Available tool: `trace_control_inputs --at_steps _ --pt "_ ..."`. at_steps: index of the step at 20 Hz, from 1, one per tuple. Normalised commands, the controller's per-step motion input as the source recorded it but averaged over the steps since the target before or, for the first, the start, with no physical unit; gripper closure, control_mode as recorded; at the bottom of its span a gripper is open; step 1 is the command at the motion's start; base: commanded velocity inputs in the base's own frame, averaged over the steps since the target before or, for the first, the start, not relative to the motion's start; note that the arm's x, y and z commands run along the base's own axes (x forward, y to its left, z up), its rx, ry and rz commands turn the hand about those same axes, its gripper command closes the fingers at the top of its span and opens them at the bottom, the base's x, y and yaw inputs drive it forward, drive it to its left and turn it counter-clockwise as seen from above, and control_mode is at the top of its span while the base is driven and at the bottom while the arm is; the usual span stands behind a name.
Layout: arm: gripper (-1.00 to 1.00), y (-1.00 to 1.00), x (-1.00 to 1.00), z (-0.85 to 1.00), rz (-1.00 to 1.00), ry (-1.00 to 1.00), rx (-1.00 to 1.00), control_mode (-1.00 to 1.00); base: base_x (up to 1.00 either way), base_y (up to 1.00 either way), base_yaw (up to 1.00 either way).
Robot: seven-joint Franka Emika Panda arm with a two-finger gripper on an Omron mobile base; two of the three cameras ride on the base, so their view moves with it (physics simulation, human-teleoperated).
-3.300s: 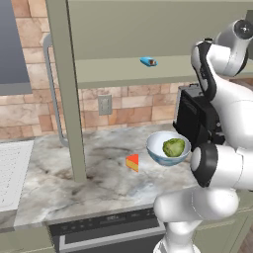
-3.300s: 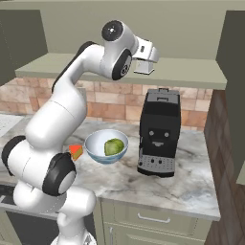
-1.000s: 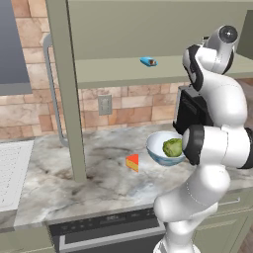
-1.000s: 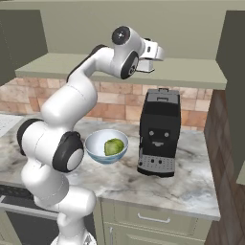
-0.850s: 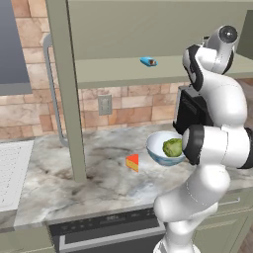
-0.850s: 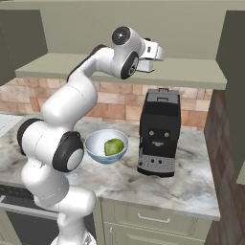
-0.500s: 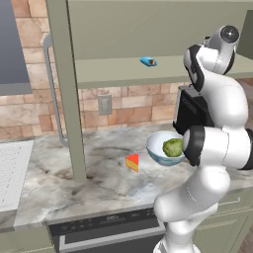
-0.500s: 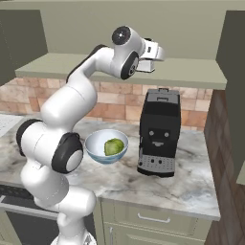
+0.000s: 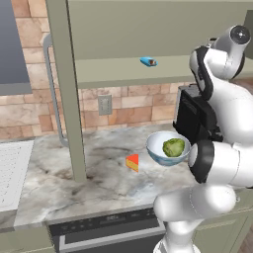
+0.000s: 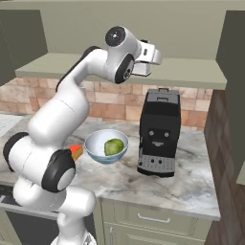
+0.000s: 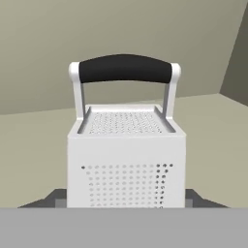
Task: Pick the cheese from the fridge and the cheese grater from the cabinet and place them next to the salad bowl.
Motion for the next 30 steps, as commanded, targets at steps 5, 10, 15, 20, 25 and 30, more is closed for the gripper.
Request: trace_control_inputs --at_steps 5,10,15,20,25,30 --pt "1.00 0.34 -0.67 0.00 -0.01 -0.06 0.00 -1.00 0.00 0.00 0.00" --pt "1.00 0.39 -0.55 0.00 -0.06 0.01 0.00 -1.00 0.00 0.00 0.00" --pt "1.00 0.43 -0.59 0.00 -0.09 0.06 0.06 -1.00 0.00 0.00 0.00" --pt "1.00 0.52 -0.56 -0.05 -0.11 0.08 0.04 -1.00 0.00 0.00 0.00" --pt "1.00 0.49 -0.61 -0.09 -0.07 0.06 0.03 -1.00 0.00 0.00 0.00" --pt "1.00 0.44 -0.61 -0.14 -0.04 0.01 0.03 -1.00 0.00 0.00 0.00"
